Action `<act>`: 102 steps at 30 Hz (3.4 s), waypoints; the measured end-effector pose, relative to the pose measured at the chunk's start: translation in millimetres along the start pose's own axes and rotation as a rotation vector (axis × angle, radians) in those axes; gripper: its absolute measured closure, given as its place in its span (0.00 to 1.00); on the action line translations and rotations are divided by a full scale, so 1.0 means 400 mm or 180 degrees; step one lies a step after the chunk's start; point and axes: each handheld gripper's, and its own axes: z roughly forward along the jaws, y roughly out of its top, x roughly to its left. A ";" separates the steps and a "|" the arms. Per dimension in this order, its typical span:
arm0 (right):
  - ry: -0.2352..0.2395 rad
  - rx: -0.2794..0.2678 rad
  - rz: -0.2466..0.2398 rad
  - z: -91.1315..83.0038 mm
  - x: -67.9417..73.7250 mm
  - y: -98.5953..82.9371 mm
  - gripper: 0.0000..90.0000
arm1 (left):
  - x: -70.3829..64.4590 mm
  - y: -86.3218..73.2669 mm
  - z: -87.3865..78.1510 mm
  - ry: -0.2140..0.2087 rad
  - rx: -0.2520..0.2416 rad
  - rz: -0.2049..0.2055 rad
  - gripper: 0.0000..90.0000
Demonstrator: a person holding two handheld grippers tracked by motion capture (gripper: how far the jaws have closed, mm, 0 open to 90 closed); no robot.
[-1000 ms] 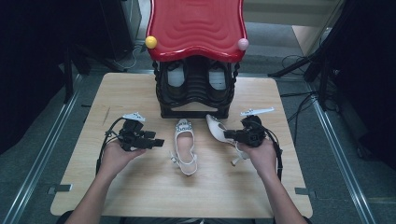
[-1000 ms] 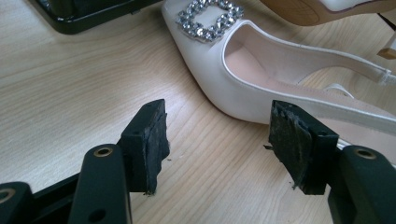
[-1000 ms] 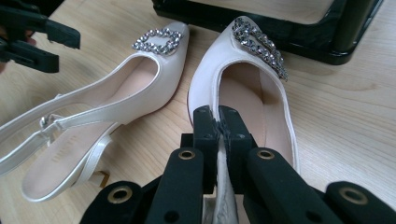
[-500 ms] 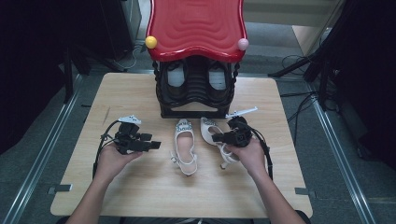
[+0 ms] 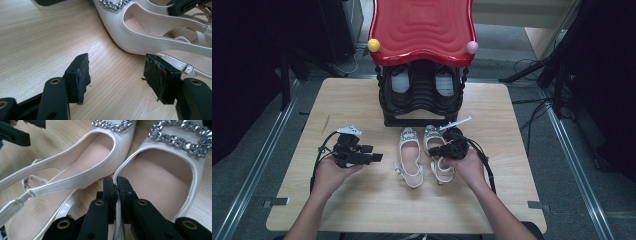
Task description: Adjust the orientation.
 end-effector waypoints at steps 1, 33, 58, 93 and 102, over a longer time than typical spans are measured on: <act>-0.0005 0.0014 -0.0013 0.005 0.004 0.001 0.97 | 0.000 -0.001 0.000 -0.0010 0.0009 0.0001 0.42; -0.0206 -0.0431 -0.0002 -0.092 -0.044 -0.036 1.00 | -0.041 0.040 0.064 -0.0228 0.0078 0.0105 0.98; -0.0354 -0.0333 0.0115 -0.042 -0.079 -0.090 1.00 | -0.044 0.048 0.152 -0.0329 0.0266 0.0064 0.98; -0.0431 -0.0337 0.0103 -0.047 -0.089 -0.087 1.00 | -0.106 0.026 0.182 -0.0568 0.0331 0.0112 1.00; -0.0414 -0.0476 0.0081 -0.070 -0.090 -0.081 0.92 | -0.109 0.037 0.129 -0.0478 0.0213 0.0230 0.86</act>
